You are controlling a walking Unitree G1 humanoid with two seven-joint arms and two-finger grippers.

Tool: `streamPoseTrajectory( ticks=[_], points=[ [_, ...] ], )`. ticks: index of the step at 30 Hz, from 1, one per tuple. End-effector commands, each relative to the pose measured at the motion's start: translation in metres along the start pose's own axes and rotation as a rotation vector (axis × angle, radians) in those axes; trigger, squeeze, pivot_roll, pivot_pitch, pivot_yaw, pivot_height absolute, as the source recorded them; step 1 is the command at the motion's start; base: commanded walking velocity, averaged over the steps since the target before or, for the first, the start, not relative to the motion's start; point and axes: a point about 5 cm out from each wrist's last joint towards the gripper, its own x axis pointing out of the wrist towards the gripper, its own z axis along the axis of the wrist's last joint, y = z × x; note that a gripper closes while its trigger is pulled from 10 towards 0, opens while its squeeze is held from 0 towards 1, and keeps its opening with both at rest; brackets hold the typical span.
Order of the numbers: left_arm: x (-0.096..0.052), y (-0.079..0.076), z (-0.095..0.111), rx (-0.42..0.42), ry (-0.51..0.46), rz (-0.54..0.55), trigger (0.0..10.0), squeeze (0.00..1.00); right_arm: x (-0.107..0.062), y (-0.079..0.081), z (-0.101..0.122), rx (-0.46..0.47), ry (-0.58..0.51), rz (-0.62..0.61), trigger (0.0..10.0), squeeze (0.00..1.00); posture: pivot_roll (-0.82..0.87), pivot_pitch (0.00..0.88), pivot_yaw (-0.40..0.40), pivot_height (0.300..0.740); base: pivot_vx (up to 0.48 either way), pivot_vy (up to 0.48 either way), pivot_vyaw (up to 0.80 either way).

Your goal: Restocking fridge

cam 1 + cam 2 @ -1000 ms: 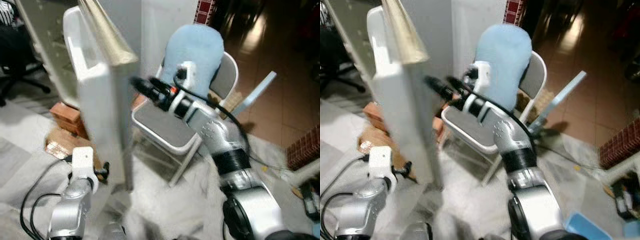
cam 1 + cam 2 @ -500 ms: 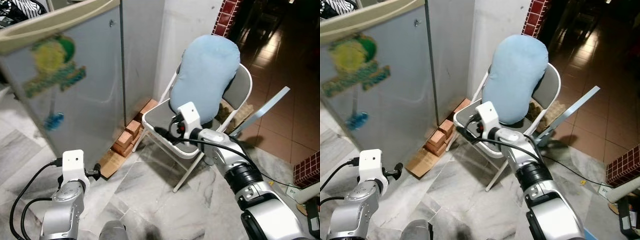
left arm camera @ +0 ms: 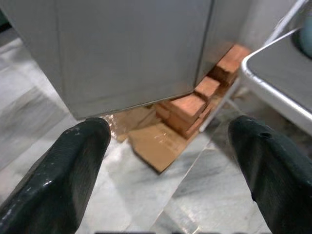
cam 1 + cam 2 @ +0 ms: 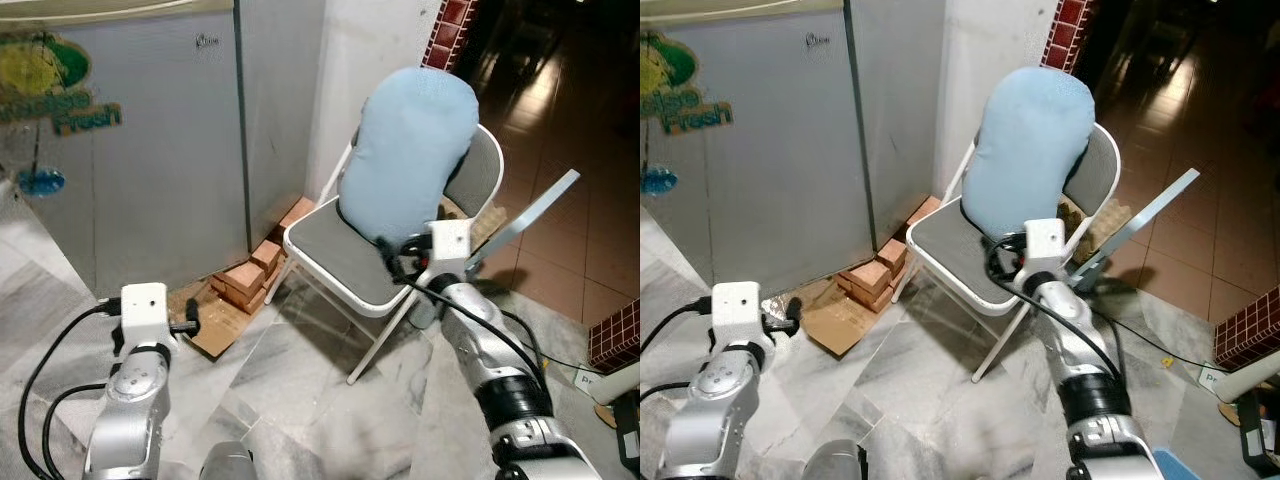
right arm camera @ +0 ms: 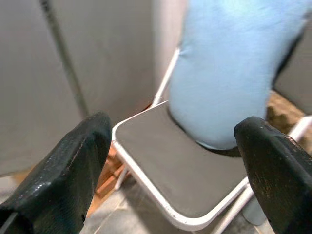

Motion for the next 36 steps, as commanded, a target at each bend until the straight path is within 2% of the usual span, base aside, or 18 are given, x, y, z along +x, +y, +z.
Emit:
streamPoseTrajectory(
  ticks=[1, 9, 13, 36],
  points=[
    [0.0, 0.002, 0.005, 0.021, -0.033, -0.002, 10.0, 0.0, -0.001, 0.0, 0.005, 0.012, -0.036, -0.022, 10.0, 0.0, 0.1, 0.0, -0.08, 0.74, 0.0, 0.461, 0.0],
    [0.004, -0.01, 0.024, 0.07, -0.131, -0.058, 10.0, 0.0, -0.002, 0.008, 0.006, -0.013, -0.041, -0.012, 10.0, 0.0, 0.1, 0.0, -0.079, 0.74, 0.0, 0.45, 0.0],
    [0.003, -0.013, 0.025, 0.07, -0.137, -0.071, 10.0, 0.0, -0.001, 0.009, 0.007, -0.006, -0.043, -0.017, 10.0, 0.0, 0.1, 0.0, -0.079, 0.74, 0.0, 0.426, 0.0],
    [0.002, -0.02, 0.031, 0.048, -0.18, -0.102, 10.0, 0.0, -0.009, 0.006, 0.005, -0.001, -0.036, -0.047, 10.0, 0.0, 0.08, 0.0, -0.077, 0.74, -0.252, 0.411, 0.0]
  ],
)
